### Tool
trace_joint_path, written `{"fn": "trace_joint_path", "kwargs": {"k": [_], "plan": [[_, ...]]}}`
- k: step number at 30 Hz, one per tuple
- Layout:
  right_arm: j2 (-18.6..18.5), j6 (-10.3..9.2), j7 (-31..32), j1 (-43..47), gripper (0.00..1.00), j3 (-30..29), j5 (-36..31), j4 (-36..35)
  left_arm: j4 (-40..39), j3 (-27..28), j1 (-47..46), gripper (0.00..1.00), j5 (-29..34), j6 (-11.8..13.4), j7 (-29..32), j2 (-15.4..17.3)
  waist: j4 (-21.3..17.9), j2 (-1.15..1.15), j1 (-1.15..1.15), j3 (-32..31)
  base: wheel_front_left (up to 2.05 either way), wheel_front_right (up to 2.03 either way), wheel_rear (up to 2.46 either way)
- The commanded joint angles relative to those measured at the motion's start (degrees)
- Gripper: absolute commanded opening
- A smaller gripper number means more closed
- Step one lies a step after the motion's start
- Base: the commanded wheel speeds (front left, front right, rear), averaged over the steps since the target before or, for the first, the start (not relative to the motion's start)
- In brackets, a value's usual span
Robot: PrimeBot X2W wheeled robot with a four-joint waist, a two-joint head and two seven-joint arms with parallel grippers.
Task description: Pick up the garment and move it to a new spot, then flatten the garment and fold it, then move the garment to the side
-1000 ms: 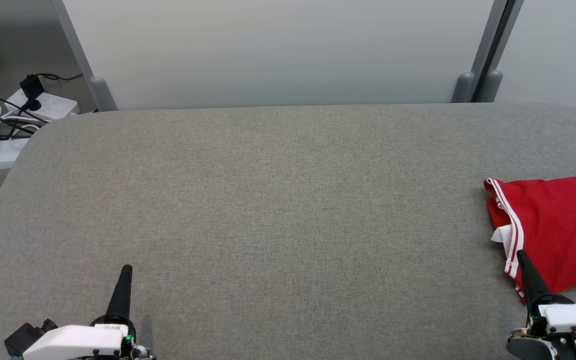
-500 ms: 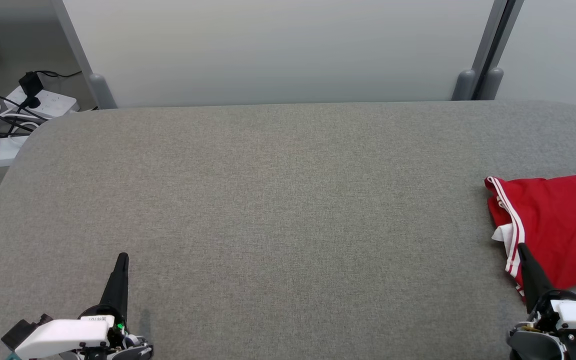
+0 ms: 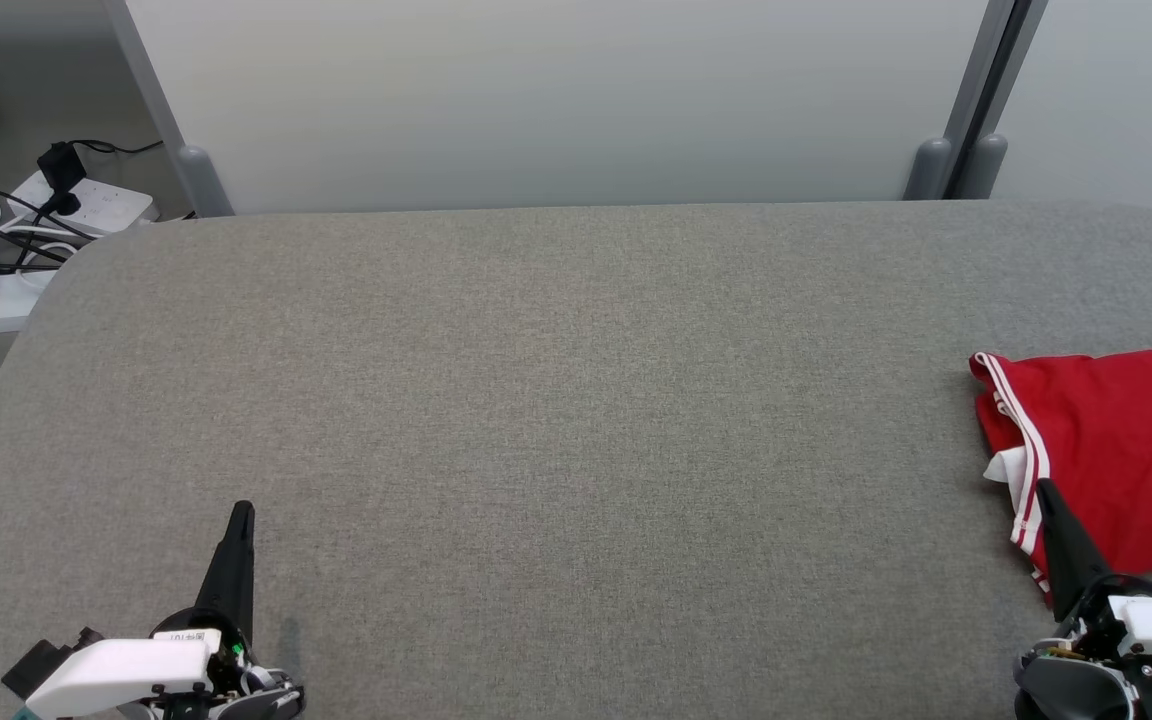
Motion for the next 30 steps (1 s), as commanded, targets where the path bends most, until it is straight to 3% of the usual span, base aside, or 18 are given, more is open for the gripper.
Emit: {"fn": "trace_joint_path", "kwargs": {"k": [1,30], "plan": [[-0.6,0.25,0.4,-0.9,0.0,0.8,0.6,-1.7,-1.6,1.9,-3.3,0.0,-0.2,-0.5,0.4,1.2,0.0,0.0,0.0,0.0,0.0,0.0,0.0],[-0.6,0.25,0.4,-0.9,0.0,0.8,0.6,-1.7,-1.6,1.9,-3.3,0.0,-0.2,-0.5,0.4,1.2,0.0,0.0,0.0,0.0,0.0,0.0,0.0]]}}
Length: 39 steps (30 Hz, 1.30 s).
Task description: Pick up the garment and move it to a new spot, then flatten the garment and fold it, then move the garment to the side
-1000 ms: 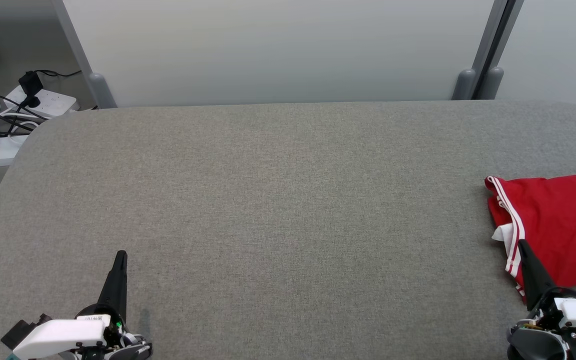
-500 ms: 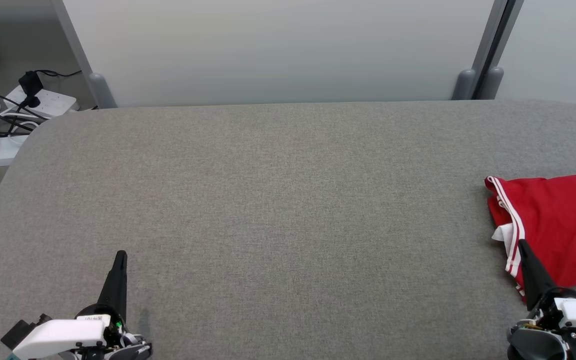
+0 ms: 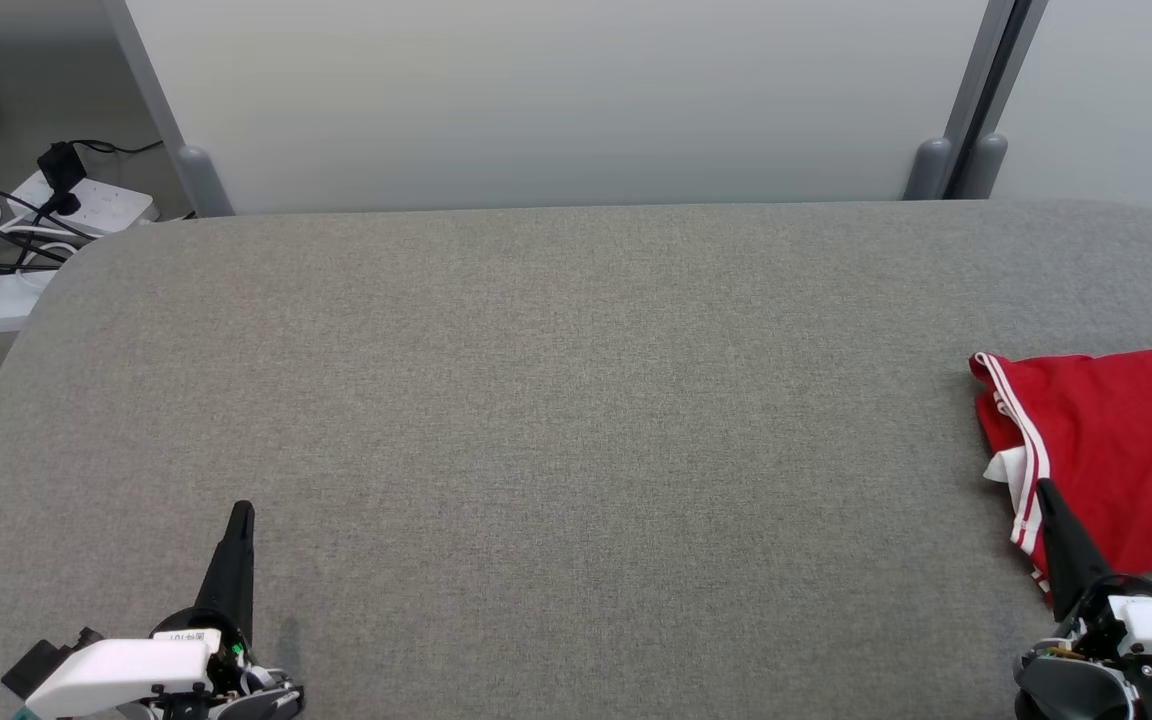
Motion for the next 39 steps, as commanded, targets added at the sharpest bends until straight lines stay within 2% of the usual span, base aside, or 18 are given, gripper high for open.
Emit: {"fn": "trace_joint_path", "kwargs": {"k": [1,39], "plan": [[-0.6,0.26,0.4,-0.9,0.0,0.8,0.6,-1.7,-1.6,1.9,-3.3,0.0,-0.2,-0.5,0.4,1.2,0.0,0.0,0.0,0.0,0.0,0.0,0.0],[-0.6,0.26,0.4,-0.9,0.0,0.8,0.6,-1.7,-1.6,1.9,-3.3,0.0,-0.2,-0.5,0.4,1.2,0.0,0.0,0.0,0.0,0.0,0.0,0.0]]}}
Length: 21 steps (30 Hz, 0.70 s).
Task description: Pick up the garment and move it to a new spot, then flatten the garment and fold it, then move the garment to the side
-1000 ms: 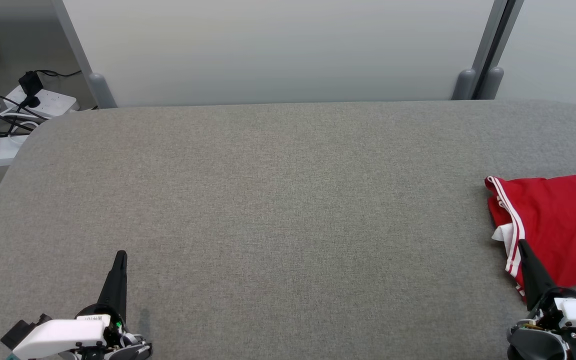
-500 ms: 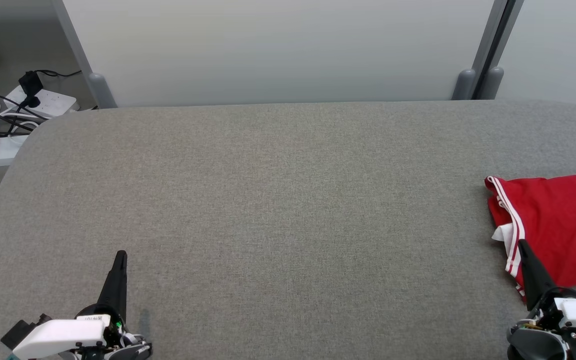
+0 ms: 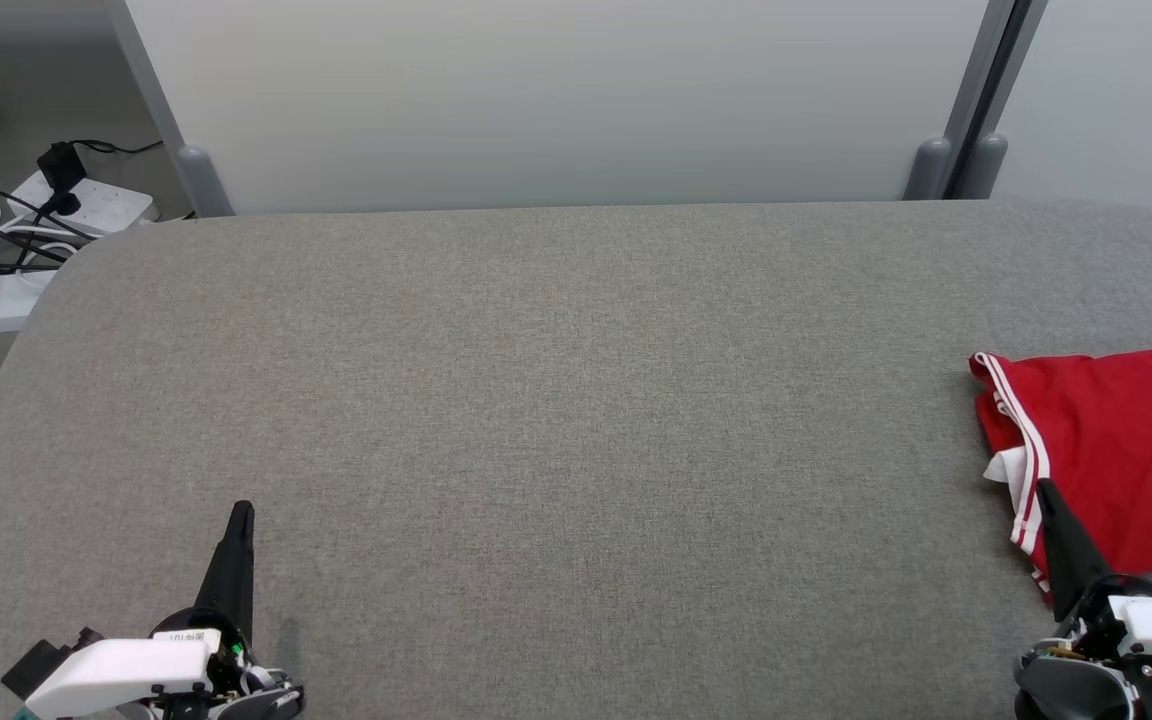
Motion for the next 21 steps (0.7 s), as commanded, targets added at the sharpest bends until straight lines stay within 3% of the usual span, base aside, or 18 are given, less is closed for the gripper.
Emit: {"fn": "trace_joint_path", "kwargs": {"k": [1,21], "plan": [[-0.6,0.26,0.4,-0.9,0.0,0.8,0.6,-1.7,-1.6,1.9,-3.3,0.0,-0.2,-0.5,0.4,1.2,0.0,0.0,0.0,0.0,0.0,0.0,0.0],[-0.6,0.26,0.4,-0.9,0.0,0.8,0.6,-1.7,-1.6,1.9,-3.3,0.0,-0.2,-0.5,0.4,1.2,0.0,0.0,0.0,0.0,0.0,0.0,0.0]]}}
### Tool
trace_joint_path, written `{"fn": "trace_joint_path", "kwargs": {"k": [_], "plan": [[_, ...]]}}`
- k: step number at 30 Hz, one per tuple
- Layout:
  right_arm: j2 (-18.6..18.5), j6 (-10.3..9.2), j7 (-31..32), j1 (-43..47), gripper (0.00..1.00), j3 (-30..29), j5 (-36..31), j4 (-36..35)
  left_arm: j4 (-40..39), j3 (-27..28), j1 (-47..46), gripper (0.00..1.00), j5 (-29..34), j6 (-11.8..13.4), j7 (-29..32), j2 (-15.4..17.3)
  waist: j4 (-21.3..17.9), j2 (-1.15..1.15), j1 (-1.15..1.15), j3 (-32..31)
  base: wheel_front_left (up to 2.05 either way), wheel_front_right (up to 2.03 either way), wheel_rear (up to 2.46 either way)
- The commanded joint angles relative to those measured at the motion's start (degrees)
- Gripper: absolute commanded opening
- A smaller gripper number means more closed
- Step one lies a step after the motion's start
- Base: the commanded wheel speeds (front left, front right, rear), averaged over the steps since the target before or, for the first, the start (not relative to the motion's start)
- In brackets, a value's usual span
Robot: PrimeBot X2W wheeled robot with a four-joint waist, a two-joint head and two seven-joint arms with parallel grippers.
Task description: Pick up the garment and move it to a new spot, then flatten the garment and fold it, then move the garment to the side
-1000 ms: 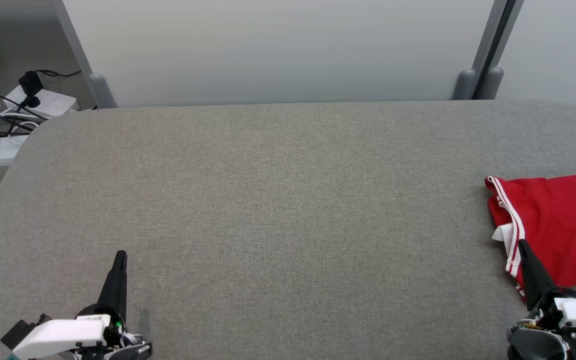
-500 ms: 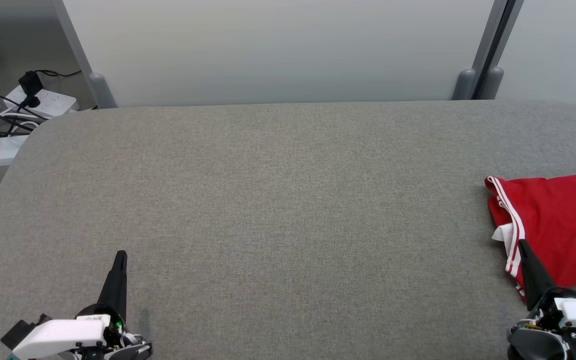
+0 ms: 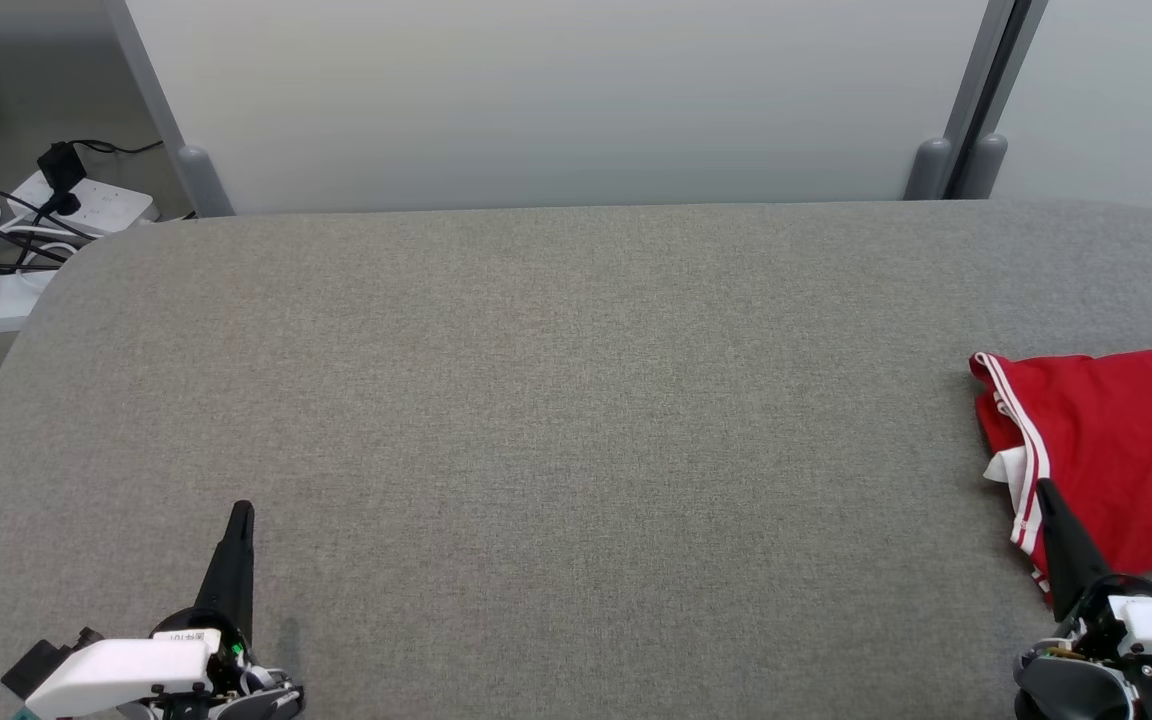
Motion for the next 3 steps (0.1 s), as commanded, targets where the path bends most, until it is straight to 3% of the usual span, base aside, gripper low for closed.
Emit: {"fn": "trace_joint_path", "kwargs": {"k": [1,3], "plan": [[-0.6,0.25,0.4,-0.9,0.0,0.8,0.6,-1.7,-1.6,1.9,-3.3,0.0,-0.2,-0.5,0.4,1.2,0.0,0.0,0.0,0.0,0.0,0.0,0.0],[-0.6,0.25,0.4,-0.9,0.0,0.8,0.6,-1.7,-1.6,1.9,-3.3,0.0,-0.2,-0.5,0.4,1.2,0.0,0.0,0.0,0.0,0.0,0.0,0.0]]}}
